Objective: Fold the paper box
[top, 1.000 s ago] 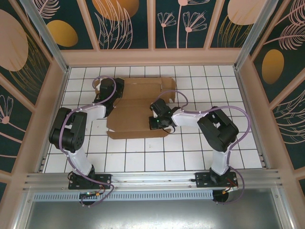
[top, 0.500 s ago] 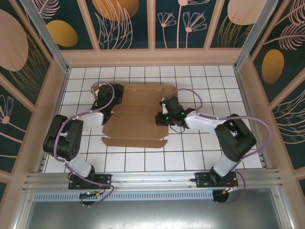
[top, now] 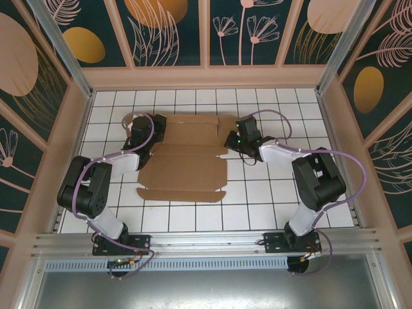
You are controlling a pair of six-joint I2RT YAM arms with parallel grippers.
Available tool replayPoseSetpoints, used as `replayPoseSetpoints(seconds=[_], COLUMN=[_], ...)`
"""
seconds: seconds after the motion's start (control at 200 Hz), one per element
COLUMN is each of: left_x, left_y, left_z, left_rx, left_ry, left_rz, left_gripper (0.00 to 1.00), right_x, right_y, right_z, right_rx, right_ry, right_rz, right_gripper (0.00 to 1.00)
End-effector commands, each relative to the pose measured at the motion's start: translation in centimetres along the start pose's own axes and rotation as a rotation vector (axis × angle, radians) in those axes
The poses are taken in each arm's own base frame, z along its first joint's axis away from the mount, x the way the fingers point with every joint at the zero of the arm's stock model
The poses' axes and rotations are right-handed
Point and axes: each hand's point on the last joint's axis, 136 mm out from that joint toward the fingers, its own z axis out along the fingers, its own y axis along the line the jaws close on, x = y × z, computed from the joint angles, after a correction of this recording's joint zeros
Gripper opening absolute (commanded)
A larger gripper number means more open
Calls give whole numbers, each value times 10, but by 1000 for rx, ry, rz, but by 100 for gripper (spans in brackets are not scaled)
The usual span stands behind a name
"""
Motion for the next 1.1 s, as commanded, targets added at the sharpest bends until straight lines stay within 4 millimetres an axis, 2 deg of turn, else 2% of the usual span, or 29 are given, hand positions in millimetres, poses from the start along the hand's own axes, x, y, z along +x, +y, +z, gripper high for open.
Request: replayPoseSetpoints(seconds=[0.0, 0.2, 0.42, 0.636, 0.801, 0.971, 1.096], left_x=[5, 9, 14, 20, 22, 23, 24], left_y=[17, 16, 16, 8, 11, 19, 20], left_z=[-7, -12, -20, -32, -40, -44, -44], left_rx=[-52, -33, 22, 121, 135, 122, 122], left_ry=[13, 22, 33, 62, 69, 66, 69], left_rz=[25, 15, 4, 14, 21, 22, 21], left_gripper=[0, 0, 0, 0, 0, 0, 0], right_x=[-18, 0, 32, 43, 48, 61, 65], right_y=[-14, -26, -37, -35, -37, -30, -9], right_z=[8, 27, 29, 17, 8, 9, 7], right_rx=[53, 82, 113, 91, 67, -9, -112], right_ry=[-24, 68, 122, 82, 53, 86, 110], right_rz=[15, -11, -67, -118, -114, -83, -77], right_gripper=[0, 0, 0, 0, 0, 1, 1])
